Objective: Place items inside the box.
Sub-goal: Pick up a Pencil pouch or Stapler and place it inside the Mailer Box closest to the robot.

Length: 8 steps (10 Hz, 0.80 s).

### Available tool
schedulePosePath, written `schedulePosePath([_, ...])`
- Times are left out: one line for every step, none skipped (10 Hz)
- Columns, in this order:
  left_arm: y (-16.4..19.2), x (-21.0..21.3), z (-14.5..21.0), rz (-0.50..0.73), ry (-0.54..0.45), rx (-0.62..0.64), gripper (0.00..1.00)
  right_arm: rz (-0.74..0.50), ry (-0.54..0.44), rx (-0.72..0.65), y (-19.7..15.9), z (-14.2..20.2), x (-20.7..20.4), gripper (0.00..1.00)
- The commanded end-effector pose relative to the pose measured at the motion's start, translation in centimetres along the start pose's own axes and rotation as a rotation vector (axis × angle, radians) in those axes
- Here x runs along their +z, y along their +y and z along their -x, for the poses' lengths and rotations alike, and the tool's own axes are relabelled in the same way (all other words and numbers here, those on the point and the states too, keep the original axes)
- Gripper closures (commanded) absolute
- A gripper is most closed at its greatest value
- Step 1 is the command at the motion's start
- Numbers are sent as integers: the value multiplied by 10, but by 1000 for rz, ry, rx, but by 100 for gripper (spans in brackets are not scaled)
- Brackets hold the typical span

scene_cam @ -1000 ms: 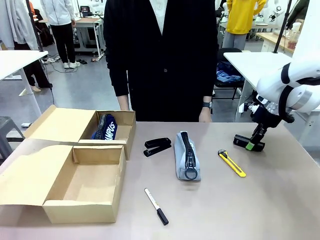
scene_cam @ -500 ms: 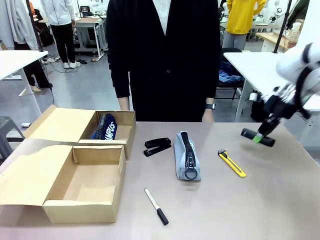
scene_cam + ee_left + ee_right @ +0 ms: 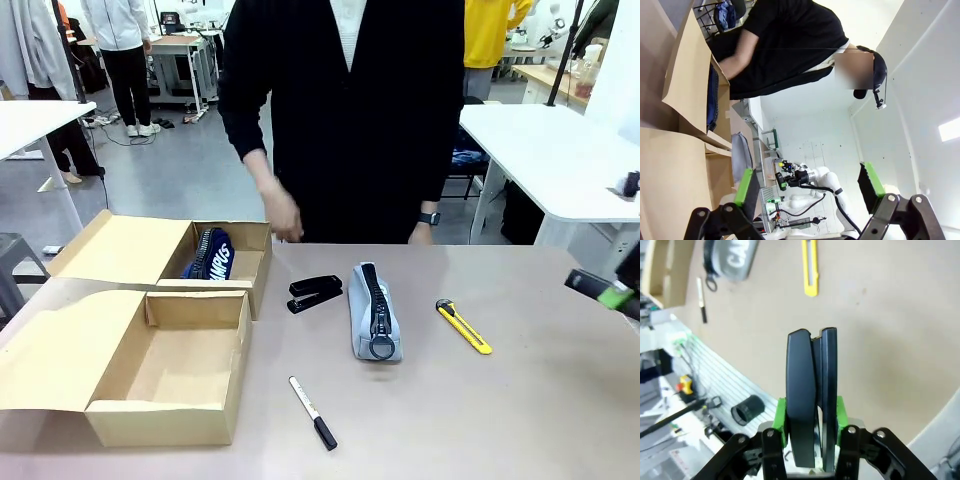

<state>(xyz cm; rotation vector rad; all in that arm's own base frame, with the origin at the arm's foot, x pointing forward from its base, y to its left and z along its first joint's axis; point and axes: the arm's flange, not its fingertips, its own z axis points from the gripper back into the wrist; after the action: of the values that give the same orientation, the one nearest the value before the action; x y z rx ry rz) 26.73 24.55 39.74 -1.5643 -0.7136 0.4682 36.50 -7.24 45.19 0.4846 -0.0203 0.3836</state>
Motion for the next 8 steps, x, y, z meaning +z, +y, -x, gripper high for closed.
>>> schedulePosePath([-1, -1, 5, 13, 3, -19, 0, 14, 28, -5, 1, -22, 3, 79])
schedulePosePath([-1, -1, 5, 13, 3, -19, 0, 14, 28, -5, 1, -22, 3, 79])
schedulePosePath([-1, -1, 5, 13, 3, -19, 0, -8, -3, -2, -4, 4, -1, 59])
schedulePosePath([-1, -1, 5, 13, 3, -19, 0, -105, -79, -68, -6, -14, -14, 59])
schedulePosePath([-1, -1, 5, 13, 3, -19, 0, -26, -73, -122, 37, -37, -23, 59])
schedulePosePath([-1, -1, 5, 13, 3, -19, 0, 44, -79, -173, 82, -60, -31, 59])
schedulePosePath([-1, -1, 5, 13, 3, -19, 0, 69, -93, -213, 107, -75, -37, 59])
schedulePosePath([-1, -1, 5, 13, 3, -19, 0, 109, -104, -272, 114, -80, -39, 59])
